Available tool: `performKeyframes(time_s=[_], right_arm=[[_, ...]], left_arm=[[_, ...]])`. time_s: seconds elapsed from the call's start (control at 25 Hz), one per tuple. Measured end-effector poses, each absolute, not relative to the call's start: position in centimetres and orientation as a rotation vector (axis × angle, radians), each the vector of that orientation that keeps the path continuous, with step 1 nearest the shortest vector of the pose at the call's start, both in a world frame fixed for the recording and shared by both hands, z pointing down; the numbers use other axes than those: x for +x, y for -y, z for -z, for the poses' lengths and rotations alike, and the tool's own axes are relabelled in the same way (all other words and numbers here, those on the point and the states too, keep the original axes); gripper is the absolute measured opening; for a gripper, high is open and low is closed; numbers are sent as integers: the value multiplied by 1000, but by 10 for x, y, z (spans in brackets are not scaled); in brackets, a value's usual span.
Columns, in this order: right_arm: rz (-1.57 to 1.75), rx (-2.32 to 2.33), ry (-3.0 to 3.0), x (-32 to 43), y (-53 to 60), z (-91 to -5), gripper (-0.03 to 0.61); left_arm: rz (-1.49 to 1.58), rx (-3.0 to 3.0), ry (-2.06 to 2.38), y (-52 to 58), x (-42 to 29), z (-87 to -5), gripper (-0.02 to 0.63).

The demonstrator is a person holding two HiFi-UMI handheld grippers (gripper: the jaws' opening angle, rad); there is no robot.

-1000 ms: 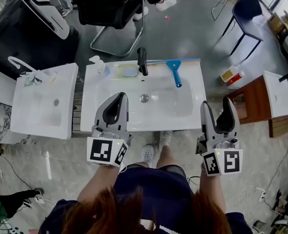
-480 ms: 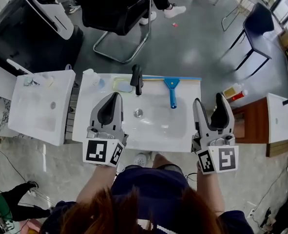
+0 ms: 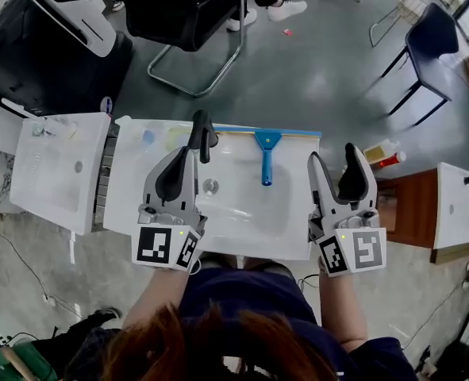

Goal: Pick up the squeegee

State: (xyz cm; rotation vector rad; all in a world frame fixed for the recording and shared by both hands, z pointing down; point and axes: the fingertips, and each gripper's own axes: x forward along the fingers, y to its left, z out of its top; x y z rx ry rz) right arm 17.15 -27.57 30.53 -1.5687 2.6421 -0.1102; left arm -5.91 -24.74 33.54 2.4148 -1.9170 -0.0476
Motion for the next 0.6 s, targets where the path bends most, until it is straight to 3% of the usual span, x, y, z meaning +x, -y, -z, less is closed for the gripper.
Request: performKeyframes(time_s=[0.6], right_arm=[[394, -1738, -2676, 142, 348, -388, 295]], left_arm=[[68, 2443, 1819, 329, -71, -348, 21]])
